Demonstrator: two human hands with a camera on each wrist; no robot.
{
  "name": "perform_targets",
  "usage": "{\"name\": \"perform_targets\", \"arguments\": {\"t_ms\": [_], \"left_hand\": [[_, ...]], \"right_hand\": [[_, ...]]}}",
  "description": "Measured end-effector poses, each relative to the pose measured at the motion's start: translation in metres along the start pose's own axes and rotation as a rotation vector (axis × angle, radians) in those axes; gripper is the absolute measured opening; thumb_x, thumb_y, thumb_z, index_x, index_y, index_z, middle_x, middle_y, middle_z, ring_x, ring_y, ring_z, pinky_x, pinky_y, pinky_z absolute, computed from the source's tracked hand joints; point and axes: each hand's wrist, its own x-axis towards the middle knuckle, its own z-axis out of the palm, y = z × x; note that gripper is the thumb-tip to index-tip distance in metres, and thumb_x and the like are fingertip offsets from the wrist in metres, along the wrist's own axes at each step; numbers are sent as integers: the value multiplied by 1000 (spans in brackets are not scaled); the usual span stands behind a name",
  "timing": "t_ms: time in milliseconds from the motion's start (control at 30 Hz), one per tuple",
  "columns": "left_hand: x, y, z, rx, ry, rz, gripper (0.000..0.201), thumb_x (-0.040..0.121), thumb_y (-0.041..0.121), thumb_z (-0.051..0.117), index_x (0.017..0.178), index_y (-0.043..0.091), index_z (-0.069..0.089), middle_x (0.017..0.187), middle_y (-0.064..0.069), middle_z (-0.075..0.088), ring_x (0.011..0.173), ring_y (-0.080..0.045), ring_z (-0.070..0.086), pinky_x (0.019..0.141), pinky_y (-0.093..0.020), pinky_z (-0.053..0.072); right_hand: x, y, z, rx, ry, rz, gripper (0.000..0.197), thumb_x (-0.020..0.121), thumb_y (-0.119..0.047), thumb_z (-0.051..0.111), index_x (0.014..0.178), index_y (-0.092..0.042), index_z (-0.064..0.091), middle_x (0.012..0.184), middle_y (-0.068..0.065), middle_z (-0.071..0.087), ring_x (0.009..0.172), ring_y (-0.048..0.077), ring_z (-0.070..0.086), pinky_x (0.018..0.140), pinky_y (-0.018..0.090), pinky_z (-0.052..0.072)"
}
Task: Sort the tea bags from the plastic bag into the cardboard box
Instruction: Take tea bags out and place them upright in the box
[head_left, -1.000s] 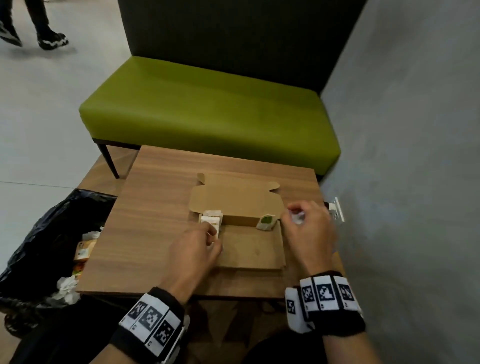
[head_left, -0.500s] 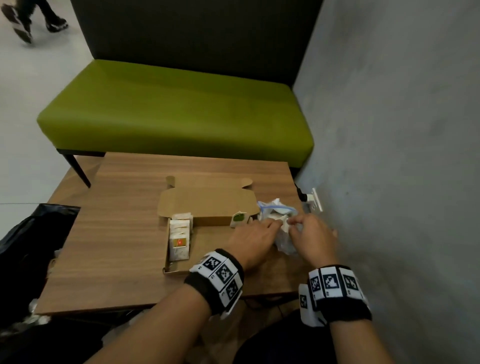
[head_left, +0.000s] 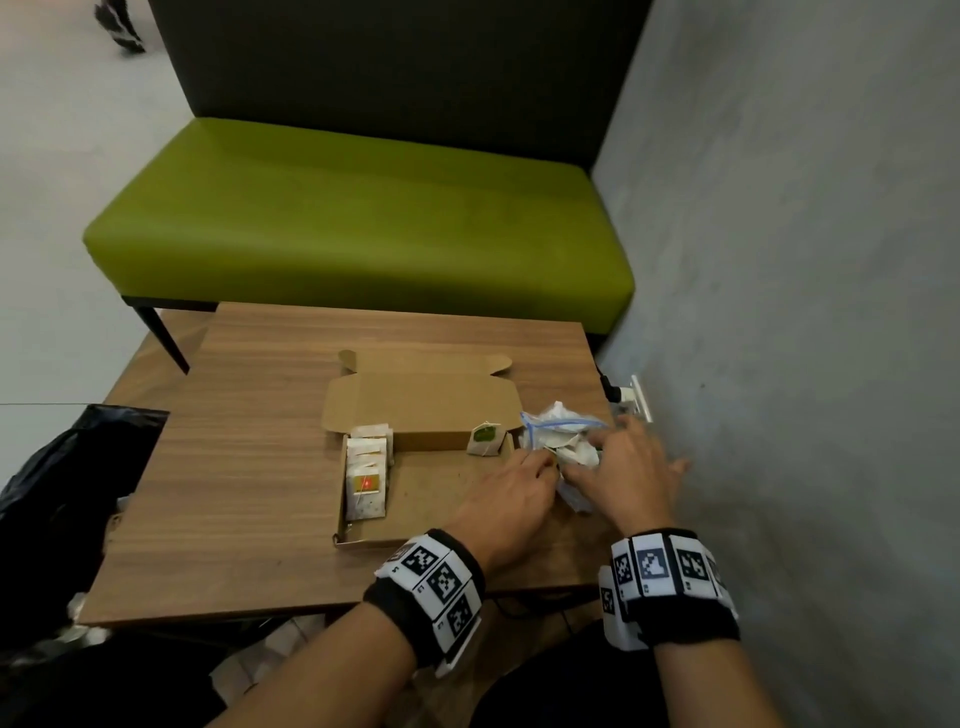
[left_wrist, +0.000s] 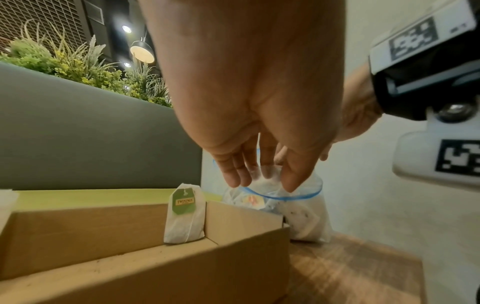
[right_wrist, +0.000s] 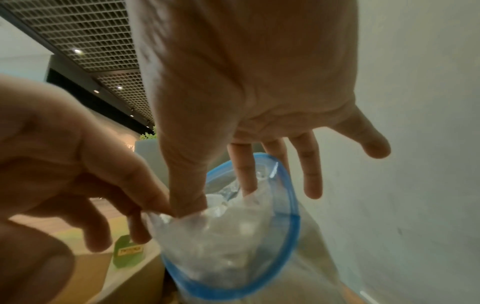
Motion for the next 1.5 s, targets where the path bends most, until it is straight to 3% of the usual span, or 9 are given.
{"name": "perform_targets", "arguments": {"t_ms": [367,533,633,767,900,1000,1233,1367,1500], "left_hand": [[0,-1,1,-72,-14,-1,44,95,13,48,138,5,47,146,-11,41,127,-26,41,104,-41,43],[0,1,-3,-149,3,-47,46,98,19,48,143,10,44,149,-7,41,132,-22,39,111,-35,37],[0,1,-5,-272,78,-65,41,97,19,48,138,13,49,143,-4,48,129,-20,47,108,-35,40],[-5,-2,-8,-389,280,-187,24,100,23,47,118,17,62,122,1,61,106,-15,58,91,-37,50],[-17,0,-23,-1122,298,-429,46,102,47,37,103,11,65,84,-3,71,65,-14,62,60,-28,49],[-30,-2,-35,-1524,189,-454,57,99,49,38,105,0,65,80,-11,68,62,-18,61,55,-27,47],[-68,-24,-36,-1348,264,-446,18,98,20,57,100,9,71,86,-5,70,76,-14,62,63,-31,51],[-86,-36,-37,-1179,354,-441,14,98,19,58,99,18,72,89,-4,72,77,-14,63,66,-31,53],[-99,-41,-42,-1055,394,-388,15,95,15,61,94,24,73,86,1,69,75,-5,60,68,-24,51]], "right_hand": [[9,1,19,-58,-76,-6,39,86,-56,64,119,-34,66,146,0,41,136,28,36,108,76,18],[4,9,8,101,21,-55,26,91,-44,64,114,-34,70,152,-3,41,140,26,34,112,70,17],[1,21,6,317,125,-175,26,88,-40,69,111,-28,74,146,0,50,135,25,40,110,63,30],[-8,33,7,536,390,-392,21,85,-29,76,104,-19,78,127,1,62,115,18,52,89,50,51],[-22,28,5,459,637,-615,20,85,-27,69,100,-19,78,104,5,62,93,22,54,69,40,52],[-32,15,11,406,665,-758,24,87,-27,60,109,-27,71,92,4,58,83,20,51,64,35,45],[-57,-11,23,691,426,-794,39,80,-15,60,115,-27,73,93,-3,60,87,13,58,71,29,53],[-69,-29,22,1214,60,-475,39,85,-2,70,111,-31,72,90,-2,70,86,13,66,77,20,55],[-67,-55,28,1281,-38,-320,19,84,-5,75,93,-21,74,82,4,73,76,16,68,68,26,57]]}}
